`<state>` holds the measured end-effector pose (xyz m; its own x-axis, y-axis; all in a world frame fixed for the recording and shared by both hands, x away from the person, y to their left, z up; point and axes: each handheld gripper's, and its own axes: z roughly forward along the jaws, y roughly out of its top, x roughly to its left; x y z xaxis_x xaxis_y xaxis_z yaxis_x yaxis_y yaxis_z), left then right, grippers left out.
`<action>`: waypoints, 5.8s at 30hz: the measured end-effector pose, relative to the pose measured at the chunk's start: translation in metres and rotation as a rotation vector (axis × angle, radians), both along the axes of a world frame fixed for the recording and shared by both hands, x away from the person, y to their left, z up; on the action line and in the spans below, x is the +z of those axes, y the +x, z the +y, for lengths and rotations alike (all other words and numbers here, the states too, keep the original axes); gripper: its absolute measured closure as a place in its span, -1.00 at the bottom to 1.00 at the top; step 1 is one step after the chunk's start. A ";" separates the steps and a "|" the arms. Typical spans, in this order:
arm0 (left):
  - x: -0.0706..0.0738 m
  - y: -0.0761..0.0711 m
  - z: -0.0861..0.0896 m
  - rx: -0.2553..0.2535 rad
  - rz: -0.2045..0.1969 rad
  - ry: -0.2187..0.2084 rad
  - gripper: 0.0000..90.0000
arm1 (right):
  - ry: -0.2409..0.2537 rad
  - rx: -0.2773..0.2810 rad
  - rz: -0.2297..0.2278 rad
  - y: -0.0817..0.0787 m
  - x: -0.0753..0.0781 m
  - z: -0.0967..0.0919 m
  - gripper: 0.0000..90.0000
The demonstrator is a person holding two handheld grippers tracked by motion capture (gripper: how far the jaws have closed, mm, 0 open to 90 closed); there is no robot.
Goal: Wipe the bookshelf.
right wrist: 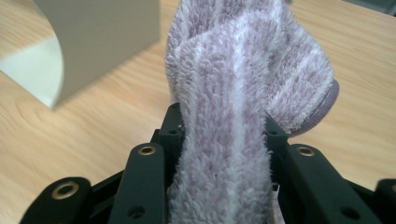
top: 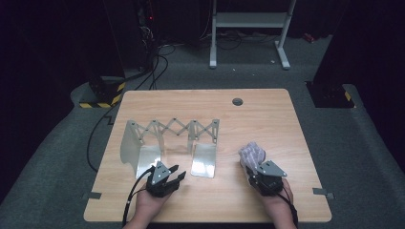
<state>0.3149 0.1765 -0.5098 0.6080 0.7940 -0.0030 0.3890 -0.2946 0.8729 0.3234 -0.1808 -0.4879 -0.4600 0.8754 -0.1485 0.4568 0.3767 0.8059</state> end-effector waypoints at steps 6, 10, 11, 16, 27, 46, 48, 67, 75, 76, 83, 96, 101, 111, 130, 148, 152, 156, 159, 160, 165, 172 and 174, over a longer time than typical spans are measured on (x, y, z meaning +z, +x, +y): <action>0.007 0.002 -0.026 -0.036 -0.013 0.009 0.63 | -0.004 0.005 -0.010 -0.015 -0.013 -0.013 0.43; 0.010 0.013 -0.050 -0.036 -0.032 0.009 0.73 | 0.011 0.017 -0.010 -0.015 -0.014 -0.013 0.43; 0.011 0.018 -0.056 -0.035 -0.032 0.012 0.73 | 0.010 0.020 -0.013 -0.015 -0.014 -0.012 0.43; 0.011 0.036 -0.082 -0.044 -0.009 -0.021 0.72 | 0.013 0.034 -0.013 -0.016 -0.015 -0.010 0.43; 0.014 0.040 -0.114 -0.094 -0.010 -0.051 0.71 | 0.019 0.030 0.000 -0.016 -0.018 -0.010 0.43; -0.002 0.011 -0.032 -0.035 -0.008 0.049 0.48 | 0.030 0.153 0.023 -0.030 -0.017 0.016 0.44; -0.003 0.006 -0.011 -0.002 -0.011 0.065 0.44 | 0.021 0.187 0.028 -0.033 -0.018 0.025 0.44; -0.009 -0.018 0.110 0.217 0.061 0.053 0.33 | 0.065 0.313 -0.002 -0.037 -0.002 0.088 0.44; -0.010 -0.024 0.134 0.283 0.068 0.048 0.27 | 0.077 0.197 -0.016 -0.012 -0.007 0.089 0.44; -0.010 -0.024 0.136 0.294 0.066 0.042 0.24 | 0.078 0.182 -0.018 -0.011 -0.007 0.085 0.44; -0.008 -0.009 0.138 0.344 0.062 0.047 -0.03 | 0.089 0.083 -0.030 0.005 -0.008 0.058 0.44; -0.007 0.018 0.134 0.367 0.012 0.012 0.80 | 0.089 0.040 -0.026 0.015 -0.008 0.047 0.44; -0.007 0.022 0.128 0.360 0.008 0.003 0.87 | 0.094 0.028 -0.029 0.015 -0.010 0.044 0.44; -0.007 0.026 0.089 0.250 0.004 0.005 0.89 | 0.082 -0.079 -0.056 0.016 -0.008 0.007 0.44; -0.009 0.030 0.102 0.333 -0.016 0.020 0.89 | 0.108 0.076 -0.011 -0.009 -0.010 0.045 0.44; -0.013 0.022 0.115 0.356 0.053 0.027 0.20 | 0.113 0.056 -0.047 0.002 -0.003 0.044 0.44; -0.014 0.020 0.113 0.338 0.064 0.033 0.13 | 0.123 0.032 -0.066 0.017 0.006 0.049 0.44; -0.013 0.019 0.112 0.324 0.062 0.051 0.11 | 0.087 0.044 -0.043 0.034 0.007 0.062 0.44; -0.014 0.019 0.112 0.307 0.061 0.062 0.11 | 0.082 0.089 -0.040 0.032 0.007 0.078 0.44; -0.014 0.019 0.113 0.305 0.061 0.062 0.11 | 0.078 0.106 -0.043 0.030 0.006 0.084 0.45; -0.012 0.018 0.115 0.303 0.056 0.054 0.11 | 0.052 0.158 -0.055 0.020 0.004 0.105 0.45; -0.012 0.017 0.115 0.296 0.058 0.042 0.11 | -0.028 0.039 -0.023 0.041 -0.009 0.104 0.45; -0.013 0.018 0.114 0.293 0.063 0.043 0.11 | -0.068 0.014 -0.004 0.050 -0.016 0.105 0.45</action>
